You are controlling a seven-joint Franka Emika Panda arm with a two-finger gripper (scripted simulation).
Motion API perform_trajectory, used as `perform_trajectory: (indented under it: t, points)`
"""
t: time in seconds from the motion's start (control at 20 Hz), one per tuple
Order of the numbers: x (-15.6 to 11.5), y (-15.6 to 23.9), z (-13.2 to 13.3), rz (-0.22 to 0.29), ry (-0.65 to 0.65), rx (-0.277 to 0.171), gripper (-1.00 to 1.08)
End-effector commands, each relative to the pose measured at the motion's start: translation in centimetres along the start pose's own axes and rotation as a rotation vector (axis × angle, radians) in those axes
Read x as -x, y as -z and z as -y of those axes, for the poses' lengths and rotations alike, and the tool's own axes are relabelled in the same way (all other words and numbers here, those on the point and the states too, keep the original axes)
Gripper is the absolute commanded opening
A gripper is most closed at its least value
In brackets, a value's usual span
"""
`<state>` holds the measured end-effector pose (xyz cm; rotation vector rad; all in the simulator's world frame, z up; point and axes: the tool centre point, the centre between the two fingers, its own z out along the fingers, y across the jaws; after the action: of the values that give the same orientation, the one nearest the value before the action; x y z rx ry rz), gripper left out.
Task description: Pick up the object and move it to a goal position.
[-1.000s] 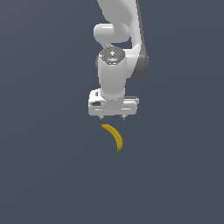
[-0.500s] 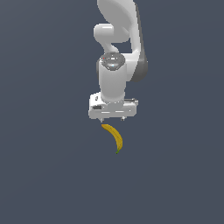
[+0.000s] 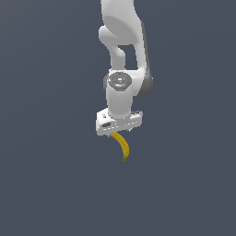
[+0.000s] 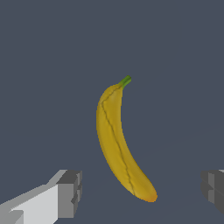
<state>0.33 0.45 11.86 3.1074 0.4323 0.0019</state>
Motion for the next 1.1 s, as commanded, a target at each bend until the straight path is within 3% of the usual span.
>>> perform_trajectory:
  t: [0.0,0.45,1.05]
  points:
    - [-0.1,-1.4,0.1,0.0,0.059,0.0,1.0]
    - [-0.2,-4.5,0.3,0.0,0.188,-0.004,1.0]
    - [-0.2,-6.1,0.4,0.001,0.203,-0.005,1.0]
